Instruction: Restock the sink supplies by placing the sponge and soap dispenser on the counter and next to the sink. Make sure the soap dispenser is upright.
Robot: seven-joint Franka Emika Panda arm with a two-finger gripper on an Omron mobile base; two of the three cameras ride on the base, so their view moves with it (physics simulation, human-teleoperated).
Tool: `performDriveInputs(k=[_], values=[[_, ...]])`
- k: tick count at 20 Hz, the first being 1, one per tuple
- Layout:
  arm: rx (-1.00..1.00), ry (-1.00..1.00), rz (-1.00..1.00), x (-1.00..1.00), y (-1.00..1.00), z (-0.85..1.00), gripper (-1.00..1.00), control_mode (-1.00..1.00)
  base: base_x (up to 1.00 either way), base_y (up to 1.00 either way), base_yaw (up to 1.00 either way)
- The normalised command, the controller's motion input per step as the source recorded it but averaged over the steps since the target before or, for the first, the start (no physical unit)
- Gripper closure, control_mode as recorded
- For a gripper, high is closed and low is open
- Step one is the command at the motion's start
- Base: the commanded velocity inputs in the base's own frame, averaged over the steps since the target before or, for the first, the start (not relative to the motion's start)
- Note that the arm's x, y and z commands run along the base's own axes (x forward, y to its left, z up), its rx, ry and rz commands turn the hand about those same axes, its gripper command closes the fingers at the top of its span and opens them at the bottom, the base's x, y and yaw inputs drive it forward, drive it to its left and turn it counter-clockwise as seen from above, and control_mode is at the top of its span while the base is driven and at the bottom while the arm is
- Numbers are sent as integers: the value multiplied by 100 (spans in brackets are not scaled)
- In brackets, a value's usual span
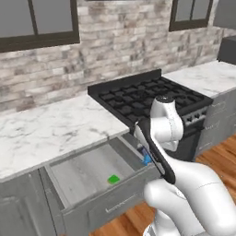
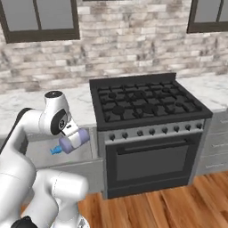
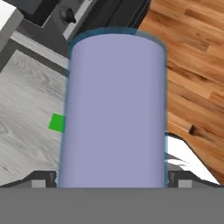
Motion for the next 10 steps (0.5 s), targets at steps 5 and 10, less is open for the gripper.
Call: performDriveInputs(k=[5,10], values=[[0,0,0,0,0,0,100,100,5,-25,-51],[0,0,0,0,0,0,100,100,8,-29,-59]])
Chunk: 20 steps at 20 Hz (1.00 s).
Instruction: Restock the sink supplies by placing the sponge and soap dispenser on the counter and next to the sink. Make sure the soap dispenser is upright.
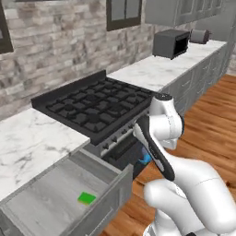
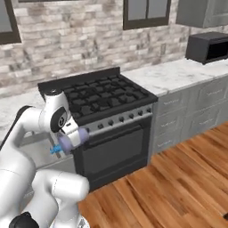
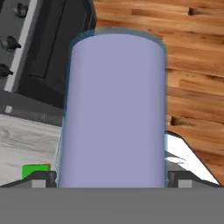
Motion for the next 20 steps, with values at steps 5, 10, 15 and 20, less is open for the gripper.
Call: performDriveInputs(k=[5,10,15,20], values=[[0,0,0,0,0,0,100,100,3,-20,-64],[0,0,0,0,0,0,100,100,6,-19,-64],[0,0,0,0,0,0,100,100,19,-16,-64],[0,0,0,0,0,0,100,100,26,-23,-63]])
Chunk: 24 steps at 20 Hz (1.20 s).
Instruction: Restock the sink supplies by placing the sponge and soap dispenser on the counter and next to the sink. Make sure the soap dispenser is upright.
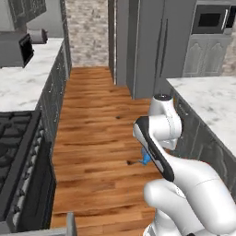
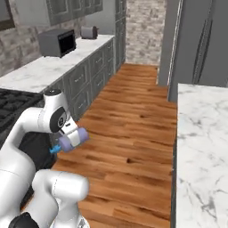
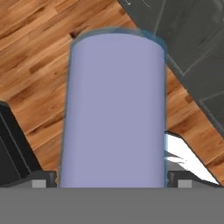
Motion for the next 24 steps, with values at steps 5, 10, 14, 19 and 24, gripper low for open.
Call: performDriveInputs(k=[5,10,14,19,24], values=[[0,0,0,0,0,0,100,100,12,-18,-64],[0,0,0,0,0,0,100,100,0,-4,-68],[0,0,0,0,0,0,100,100,0,0,-70],[0,0,0,0,0,0,100,100,0,-2,-71],[0,0,0,0,0,0,100,100,20,0,-67]])
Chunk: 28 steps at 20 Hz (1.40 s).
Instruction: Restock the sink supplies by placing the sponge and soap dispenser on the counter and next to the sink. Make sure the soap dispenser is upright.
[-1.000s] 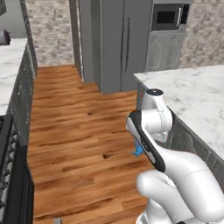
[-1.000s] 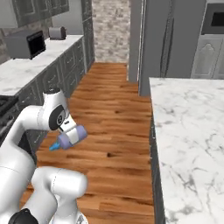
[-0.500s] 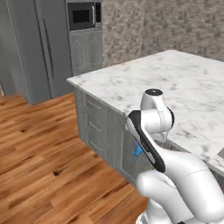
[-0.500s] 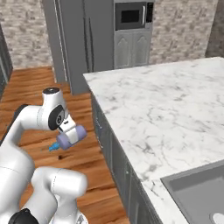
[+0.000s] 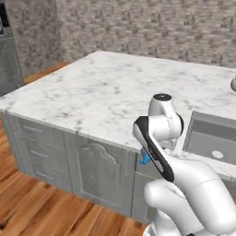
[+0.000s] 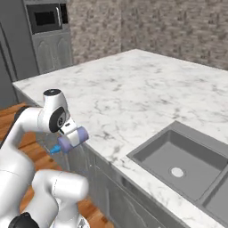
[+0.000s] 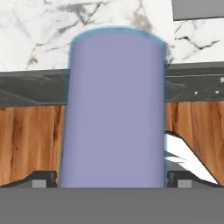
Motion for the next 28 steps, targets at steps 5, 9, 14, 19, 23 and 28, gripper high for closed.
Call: performDriveInputs(k=[5,9,14,19,23,28], values=[[0,0,0,0,0,0,100,100,48,13,-56],[0,0,0,0,0,0,100,100,65,33,-48],[1,0,-3,5,2,0,100,-100,40,44,-25],[20,1,-1,14,-10,31,100,-100,0,0,0],[37,12,0,11,-8,34,100,-100,0,0,0],[33,10,-1,21,2,1,100,-100,0,0,0]])
